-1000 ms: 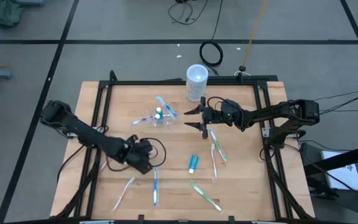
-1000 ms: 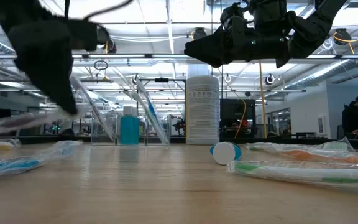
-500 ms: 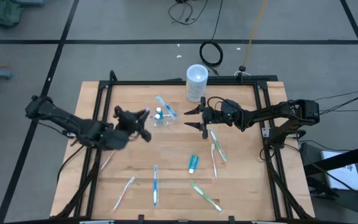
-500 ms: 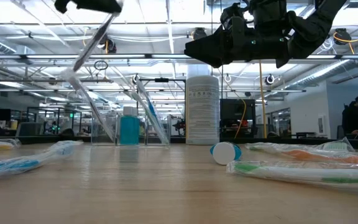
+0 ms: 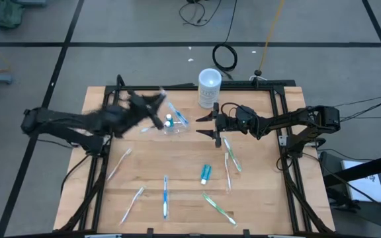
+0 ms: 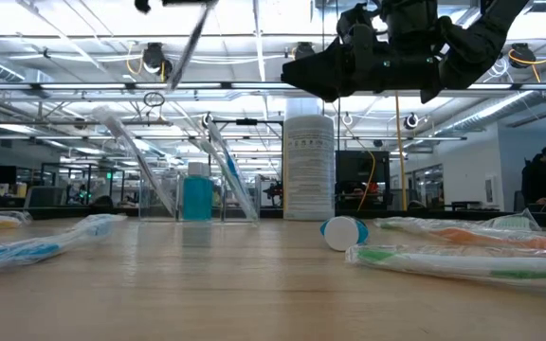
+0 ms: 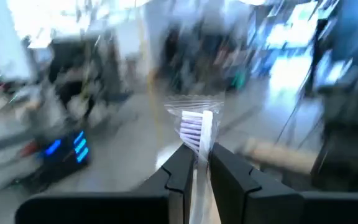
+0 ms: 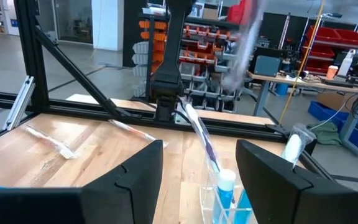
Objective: Pick & Place toothbrushing station
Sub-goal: Put the purple toothbrush into the transparent organizer
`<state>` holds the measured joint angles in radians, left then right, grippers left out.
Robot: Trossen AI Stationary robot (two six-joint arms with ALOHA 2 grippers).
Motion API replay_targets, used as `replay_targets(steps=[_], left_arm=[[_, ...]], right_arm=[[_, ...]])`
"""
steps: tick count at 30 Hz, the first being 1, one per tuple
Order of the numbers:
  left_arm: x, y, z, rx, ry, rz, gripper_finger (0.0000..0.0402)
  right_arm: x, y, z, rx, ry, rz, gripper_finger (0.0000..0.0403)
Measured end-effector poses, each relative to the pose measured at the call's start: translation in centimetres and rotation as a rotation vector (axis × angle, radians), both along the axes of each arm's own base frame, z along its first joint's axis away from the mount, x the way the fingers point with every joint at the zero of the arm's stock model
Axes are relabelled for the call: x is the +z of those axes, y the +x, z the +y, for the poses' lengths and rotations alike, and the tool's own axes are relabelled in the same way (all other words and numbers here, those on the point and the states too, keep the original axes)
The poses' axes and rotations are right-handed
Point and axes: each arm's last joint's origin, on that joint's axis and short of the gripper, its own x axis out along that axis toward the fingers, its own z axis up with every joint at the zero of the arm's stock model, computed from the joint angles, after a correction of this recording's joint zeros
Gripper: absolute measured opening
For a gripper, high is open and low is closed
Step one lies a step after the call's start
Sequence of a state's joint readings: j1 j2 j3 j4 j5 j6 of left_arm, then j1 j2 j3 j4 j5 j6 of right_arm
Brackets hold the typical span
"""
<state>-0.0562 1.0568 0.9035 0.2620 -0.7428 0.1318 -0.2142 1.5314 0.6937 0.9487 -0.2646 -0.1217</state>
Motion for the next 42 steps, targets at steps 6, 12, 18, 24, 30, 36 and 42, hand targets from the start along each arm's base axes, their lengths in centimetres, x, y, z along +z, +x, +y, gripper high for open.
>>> replay_targets(steps=[6,12,18,24,30,36,42], left_arm=[[-2.7,-1.4,1.8,-0.183,-0.036,-0.023,0.0049],[-9.8,-2.1,4.1,-0.065,-0.159,-0.202,0.0049],[-14.2,-4.3,4.4,0.051,-0.223,-0.279,0.0049],[-16.2,-5.2,4.5,0.133,-0.24,-0.241,0.0049],[-18.2,-5.2,4.9,0.191,-0.293,-0.15,0.0049],[-18.9,-4.9,5.0,0.19,-0.317,-0.125,0.0049],[-19.6,-4.9,5.1,0.205,-0.318,-0.054,0.0049]], right_arm=[[0.1,0.0,0.0,0.0,-0.032,-0.015,0.0196],[0.2,0.0,0.0,0.0,-0.032,-0.018,0.0196],[0.2,0.0,0.0,0.0,-0.033,-0.021,0.0196],[0.2,0.0,-0.1,-0.004,-0.055,-0.022,0.0195],[0.2,0.0,-0.1,-0.004,-0.053,-0.021,0.0195],[0.2,0.0,-0.1,-0.004,-0.052,-0.021,0.0194],[0.1,0.0,-0.1,-0.004,-0.05,-0.014,0.0194]])
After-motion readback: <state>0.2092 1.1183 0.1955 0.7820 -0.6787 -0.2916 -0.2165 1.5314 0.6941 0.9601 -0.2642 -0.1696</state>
